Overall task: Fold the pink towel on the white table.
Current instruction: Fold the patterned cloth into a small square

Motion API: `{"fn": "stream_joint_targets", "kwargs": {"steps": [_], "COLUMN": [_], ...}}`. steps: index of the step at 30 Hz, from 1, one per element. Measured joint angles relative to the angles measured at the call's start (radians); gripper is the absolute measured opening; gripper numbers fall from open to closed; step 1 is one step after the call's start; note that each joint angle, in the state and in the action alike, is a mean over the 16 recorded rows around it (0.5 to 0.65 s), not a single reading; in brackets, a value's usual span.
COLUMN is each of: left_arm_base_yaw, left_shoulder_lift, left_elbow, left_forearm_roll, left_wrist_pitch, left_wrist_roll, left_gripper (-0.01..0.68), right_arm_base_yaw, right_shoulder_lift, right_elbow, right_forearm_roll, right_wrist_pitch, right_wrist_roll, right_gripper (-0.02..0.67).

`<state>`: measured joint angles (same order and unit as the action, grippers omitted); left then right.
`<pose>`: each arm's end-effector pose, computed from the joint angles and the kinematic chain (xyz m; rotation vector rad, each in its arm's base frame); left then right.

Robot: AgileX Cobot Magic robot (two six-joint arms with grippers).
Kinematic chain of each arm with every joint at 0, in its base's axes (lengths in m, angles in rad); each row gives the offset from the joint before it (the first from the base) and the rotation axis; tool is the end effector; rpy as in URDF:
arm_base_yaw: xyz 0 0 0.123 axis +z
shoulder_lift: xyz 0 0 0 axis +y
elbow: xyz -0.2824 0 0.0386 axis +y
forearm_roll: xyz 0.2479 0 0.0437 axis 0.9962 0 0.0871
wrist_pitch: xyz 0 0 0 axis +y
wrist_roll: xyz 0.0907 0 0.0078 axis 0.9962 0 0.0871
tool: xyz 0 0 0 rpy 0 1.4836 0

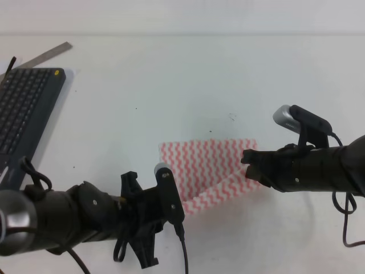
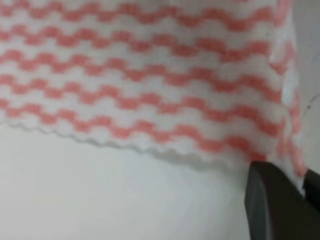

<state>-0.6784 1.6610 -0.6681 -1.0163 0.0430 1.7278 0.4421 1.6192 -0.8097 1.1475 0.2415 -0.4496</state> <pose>0.2239 -0.1849 0.1441 1.6120 1.9090 -0.0317 0.2764 0.1529 0.1887 0.1990 2.5112 0.7628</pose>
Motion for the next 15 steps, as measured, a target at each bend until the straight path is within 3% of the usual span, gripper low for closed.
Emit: {"fn": "stream_joint_targets", "kwargs": {"steps": [15], "left_arm_base_yaw": [0.001], "left_shoulder_lift": [-0.042], "left_elbow": [-0.020], "left_forearm_roll": [0.002], "left_wrist_pitch": [-0.075], "left_wrist_roll": [-0.070], "left_gripper": [-0.002], "right_arm_base_yaw": [0.000], "right_shoulder_lift": [0.001], "right_elbow": [0.000], "right_forearm_roll": [0.000], "right_wrist_pitch": [0.005], "right_wrist_roll": [0.000], "right_gripper": [-0.014]}}
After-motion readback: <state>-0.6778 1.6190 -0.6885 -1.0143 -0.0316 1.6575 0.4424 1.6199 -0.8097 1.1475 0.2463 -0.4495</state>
